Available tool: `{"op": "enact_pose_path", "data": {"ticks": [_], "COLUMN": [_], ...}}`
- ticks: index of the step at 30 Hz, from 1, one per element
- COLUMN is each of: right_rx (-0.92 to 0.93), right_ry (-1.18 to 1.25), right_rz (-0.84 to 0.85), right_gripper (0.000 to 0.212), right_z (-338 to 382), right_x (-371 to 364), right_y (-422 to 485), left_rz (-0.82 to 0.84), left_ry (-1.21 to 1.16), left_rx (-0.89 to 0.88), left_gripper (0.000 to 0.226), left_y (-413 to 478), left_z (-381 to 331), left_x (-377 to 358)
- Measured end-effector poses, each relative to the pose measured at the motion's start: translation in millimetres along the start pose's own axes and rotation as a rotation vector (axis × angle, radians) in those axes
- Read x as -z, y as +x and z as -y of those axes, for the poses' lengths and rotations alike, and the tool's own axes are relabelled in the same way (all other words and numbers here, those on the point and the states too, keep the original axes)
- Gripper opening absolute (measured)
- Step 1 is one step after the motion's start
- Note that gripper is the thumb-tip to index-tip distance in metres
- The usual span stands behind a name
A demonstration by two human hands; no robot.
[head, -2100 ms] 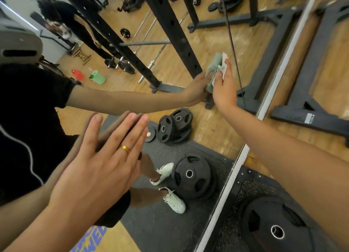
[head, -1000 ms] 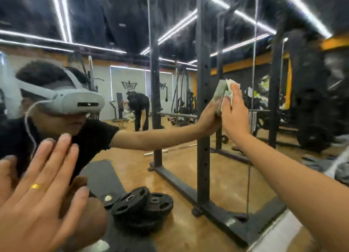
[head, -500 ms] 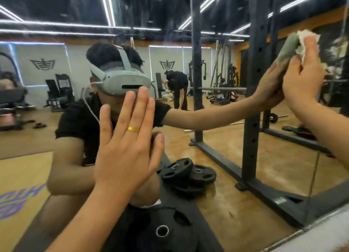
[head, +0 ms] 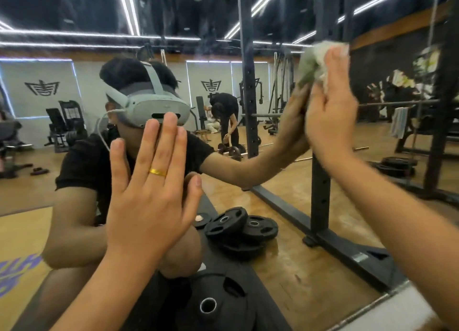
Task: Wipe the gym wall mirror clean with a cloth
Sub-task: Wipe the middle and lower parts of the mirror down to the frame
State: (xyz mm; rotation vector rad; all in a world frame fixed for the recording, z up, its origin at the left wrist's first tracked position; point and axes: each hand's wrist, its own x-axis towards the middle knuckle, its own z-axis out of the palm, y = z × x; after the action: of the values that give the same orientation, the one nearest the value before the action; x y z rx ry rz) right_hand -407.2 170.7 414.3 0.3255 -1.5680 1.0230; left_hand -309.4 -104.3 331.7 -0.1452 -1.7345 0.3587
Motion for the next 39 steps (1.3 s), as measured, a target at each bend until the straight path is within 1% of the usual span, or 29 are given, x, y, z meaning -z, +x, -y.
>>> {"op": "enact_pose_path", "data": {"ticks": [1, 3, 4, 5, 6, 7, 9, 10, 11, 12, 13, 15, 17, 18, 19, 21, 23, 24, 25, 27, 29, 30, 31, 34, 35, 36, 37, 38, 39], "right_rx": [0.055, 0.239, 0.326, 0.369, 0.352, 0.279, 0.115, 0.078, 0.073, 0.108, 0.186, 0.406, 0.577, 0.615, 0.600, 0.443, 0.240, 0.207, 0.243, 0.429, 0.622, 0.643, 0.573, 0.155, 0.108, 0.134, 0.220, 0.332, 0.457], "right_ry": [-0.004, -0.072, -0.116, -0.137, -0.145, -0.134, -0.053, -0.021, -0.015, -0.029, -0.054, -0.105, -0.159, -0.179, -0.179, -0.100, 0.011, 0.029, 0.018, -0.049, -0.129, -0.140, -0.131, -0.069, -0.034, 0.003, 0.030, 0.041, 0.017], "right_rz": [0.049, 0.211, 0.287, 0.330, 0.333, 0.288, 0.132, 0.073, 0.051, 0.071, 0.135, 0.281, 0.356, 0.364, 0.358, 0.285, 0.166, 0.139, 0.140, 0.196, 0.249, 0.243, 0.209, 0.048, 0.013, -0.007, -0.001, 0.035, 0.107], "right_gripper": [0.056, 0.059, 0.061, 0.064, 0.065, 0.063, 0.057, 0.056, 0.056, 0.056, 0.057, 0.057, 0.055, 0.055, 0.056, 0.056, 0.056, 0.057, 0.060, 0.064, 0.064, 0.060, 0.058, 0.060, 0.061, 0.063, 0.064, 0.066, 0.067], "right_z": [2.8, -2.2, -8.4, -12.7, -12.9, -11.3, -0.2, 7.0, 16.3, 23.6, 29.0, 31.7, 27.5, 27.4, 31.1, 47.6, 76.0, 90.4, 101.6, 105.9, 92.3, 87.6, 85.8, 99.7, 115.5, 133.2, 155.1, 176.5, 195.0], "right_x": [-4.9, 1.7, 10.4, 18.5, 22.6, 22.3, 13.2, 5.0, -4.3, -13.5, -19.8, -21.8, -16.7, -14.8, -13.8, -18.0, -35.0, -46.4, -57.7, -70.8, -65.7, -58.8, -51.3, -45.9, -56.0, -71.3, -86.7, -99.0, -105.5], "right_y": [-26.5, -71.2, -77.4, -66.7, -49.0, -28.9, 0.3, -2.2, -17.3, -41.2, -71.5, -119.6, -116.9, -103.0, -87.6, -62.7, -69.2, -84.0, -104.2, -135.5, -125.5, -108.6, -91.3, -50.7, -52.6, -58.9, -68.1, -78.8, -88.1], "left_rz": [-0.005, -0.008, -0.009, -0.012, -0.014, -0.014, -0.009, -0.008, -0.011, -0.014, -0.016, -0.036, -0.066, -0.075, -0.077, -0.056, -0.014, -0.009, -0.018, -0.044, -0.059, -0.064, -0.067, -0.073, -0.077, -0.081, -0.086, -0.093, -0.096], "left_ry": [-0.003, -0.019, -0.023, -0.022, -0.019, -0.015, -0.007, -0.013, -0.036, -0.086, -0.161, -0.279, -0.234, -0.187, -0.153, -0.120, -0.091, -0.076, -0.068, -0.070, -0.056, -0.043, -0.035, -0.029, -0.030, -0.031, -0.035, -0.039, -0.043], "left_rx": [-0.001, -0.005, -0.008, -0.011, -0.012, -0.011, -0.003, -0.001, -0.003, -0.008, -0.009, 0.009, 0.054, 0.089, 0.136, 0.231, 0.258, 0.250, 0.244, 0.248, 0.251, 0.250, 0.249, 0.243, 0.246, 0.251, 0.257, 0.262, 0.263], "left_gripper": [0.067, 0.067, 0.067, 0.067, 0.066, 0.066, 0.066, 0.066, 0.066, 0.066, 0.065, 0.061, 0.060, 0.061, 0.063, 0.066, 0.068, 0.068, 0.068, 0.067, 0.067, 0.067, 0.066, 0.066, 0.066, 0.066, 0.067, 0.067, 0.067], "left_y": [-1.7, -1.5, -0.1, 1.6, 3.1, 4.5, 5.7, 6.5, 7.4, 7.7, 6.2, -5.0, -28.1, -42.6, -56.5, -77.6, -90.3, -95.1, -98.6, -100.9, -100.5, -100.1, -100.1, -103.0, -104.1, -105.1, -105.6, -105.4, -104.9], "left_z": [0.0, -2.3, -3.2, -3.5, -3.4, -2.9, -2.3, -3.3, -4.7, -5.6, -5.2, 4.4, 26.3, 39.8, 53.3, 72.9, 79.0, 79.8, 81.2, 82.6, 82.0, 81.2, 80.3, 79.2, 80.1, 81.4, 82.7, 83.5, 84.2], "left_x": [-0.8, -1.0, -1.1, -1.3, -1.7, -2.2, -3.4, -3.7, -3.0, -0.2, 5.1, 20.8, 36.1, 41.2, 43.1, 38.2, 30.3, 27.6, 25.3, 21.9, 20.1, 19.4, 18.7, 17.5, 17.6, 18.0, 18.2, 18.2, 18.0]}}
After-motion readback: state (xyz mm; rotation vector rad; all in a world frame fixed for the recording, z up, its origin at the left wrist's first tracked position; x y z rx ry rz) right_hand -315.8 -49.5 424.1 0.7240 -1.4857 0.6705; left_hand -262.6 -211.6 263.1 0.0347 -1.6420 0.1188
